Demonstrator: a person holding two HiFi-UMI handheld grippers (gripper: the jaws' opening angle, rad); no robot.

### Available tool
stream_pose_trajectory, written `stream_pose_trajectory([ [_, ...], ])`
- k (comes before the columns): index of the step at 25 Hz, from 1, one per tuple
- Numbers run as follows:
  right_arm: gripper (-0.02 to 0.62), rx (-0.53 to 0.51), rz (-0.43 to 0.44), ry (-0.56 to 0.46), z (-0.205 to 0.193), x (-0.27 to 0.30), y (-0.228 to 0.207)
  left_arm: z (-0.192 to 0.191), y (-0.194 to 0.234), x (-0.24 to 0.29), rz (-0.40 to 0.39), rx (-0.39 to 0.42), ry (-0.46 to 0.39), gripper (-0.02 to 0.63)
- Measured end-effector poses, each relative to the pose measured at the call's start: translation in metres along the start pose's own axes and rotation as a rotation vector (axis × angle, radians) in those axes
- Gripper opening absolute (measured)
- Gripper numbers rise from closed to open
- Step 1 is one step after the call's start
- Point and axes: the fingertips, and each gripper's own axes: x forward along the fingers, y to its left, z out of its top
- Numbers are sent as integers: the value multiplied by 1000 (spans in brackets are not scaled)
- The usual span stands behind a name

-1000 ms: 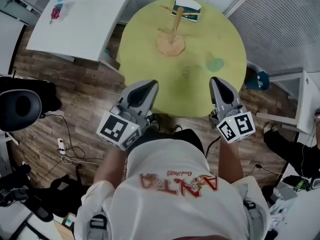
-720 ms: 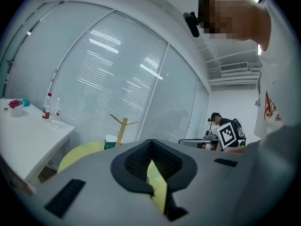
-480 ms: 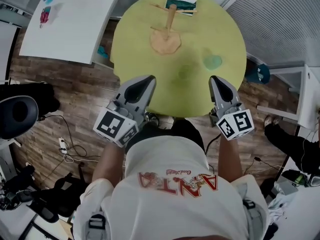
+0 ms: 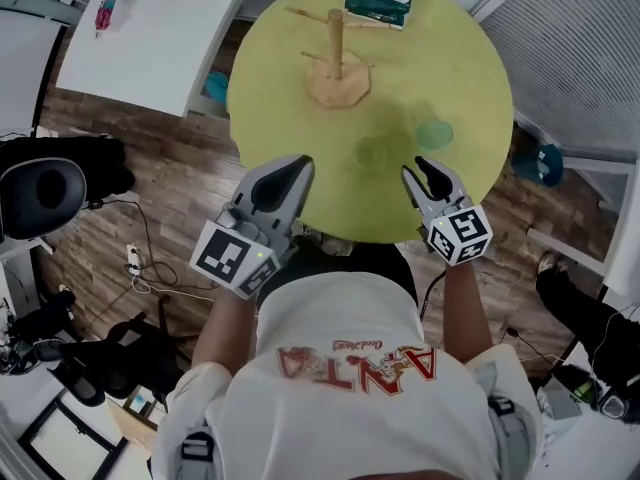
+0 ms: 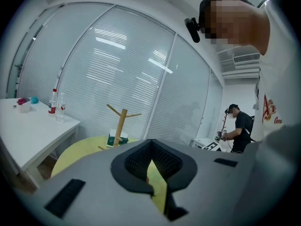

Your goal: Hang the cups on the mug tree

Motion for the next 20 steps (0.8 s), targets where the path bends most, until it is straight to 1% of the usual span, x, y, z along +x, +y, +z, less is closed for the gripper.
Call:
stream_pose_trajectory([
  [4,245,-115,64,193,-60,35,6,-11,3,4,37,-31,9,9],
  [6,273,-161,74,270,-86,51,8,-16,3,2,48,-43,15,9],
  [7,280,-167,71,289,-95,58,8,-18,5,1,54,-47,18,9],
  [10,287,-173,53,304,-108,80,3,-25,14,-3,80,-60,29,9],
  [14,298,-226,59,336,-124,101,0,-33,18,-8,94,-78,45,9],
  [20,342,-247,77,363,-129,124,5,-42,27,-18,105,-90,61,9],
])
